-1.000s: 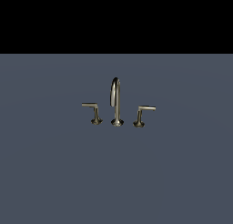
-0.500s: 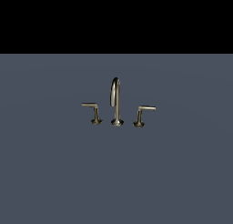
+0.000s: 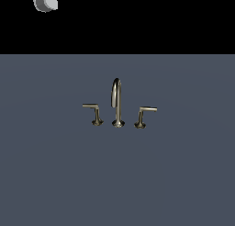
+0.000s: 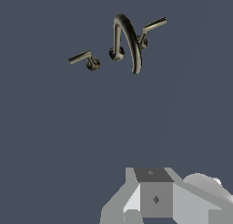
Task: Turn on the faucet by rotating a designated handle.
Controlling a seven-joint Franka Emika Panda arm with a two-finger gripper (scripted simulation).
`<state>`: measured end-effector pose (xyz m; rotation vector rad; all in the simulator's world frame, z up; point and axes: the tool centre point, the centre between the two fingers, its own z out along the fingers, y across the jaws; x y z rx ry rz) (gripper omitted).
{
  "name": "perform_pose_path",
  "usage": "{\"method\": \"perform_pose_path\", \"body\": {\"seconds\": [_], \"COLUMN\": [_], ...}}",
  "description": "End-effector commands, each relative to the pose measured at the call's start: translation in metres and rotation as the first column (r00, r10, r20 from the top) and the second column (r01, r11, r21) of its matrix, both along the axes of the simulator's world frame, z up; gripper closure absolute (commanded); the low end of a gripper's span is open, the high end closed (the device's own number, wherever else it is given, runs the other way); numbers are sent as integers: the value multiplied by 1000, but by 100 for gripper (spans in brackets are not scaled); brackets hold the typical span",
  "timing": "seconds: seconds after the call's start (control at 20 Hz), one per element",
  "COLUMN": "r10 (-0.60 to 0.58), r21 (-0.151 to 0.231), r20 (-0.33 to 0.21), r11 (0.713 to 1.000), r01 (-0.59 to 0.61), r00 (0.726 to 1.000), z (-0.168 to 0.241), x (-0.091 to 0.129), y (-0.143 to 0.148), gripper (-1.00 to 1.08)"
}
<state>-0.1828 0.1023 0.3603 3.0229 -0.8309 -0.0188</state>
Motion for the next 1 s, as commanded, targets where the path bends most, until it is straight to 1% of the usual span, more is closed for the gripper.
{"method": "perform_pose_path", "body": {"seconds": [0.0, 0.2, 0.45, 0.7, 0.95], "r10": [-53, -134, -231, -320, -403], "r21": [2, 3, 6, 8, 9], "r20": [1, 1, 2, 2, 3], "r11": [999, 991, 973, 947, 915], "r01": [53, 134, 231, 320, 403], "r00": [999, 991, 973, 947, 915], "z": [-13, -32, -55, -77, -98], "x": [10, 26, 47, 68, 89], "y": [8, 19, 31, 40, 46], "gripper": [108, 108, 108, 108, 108]}}
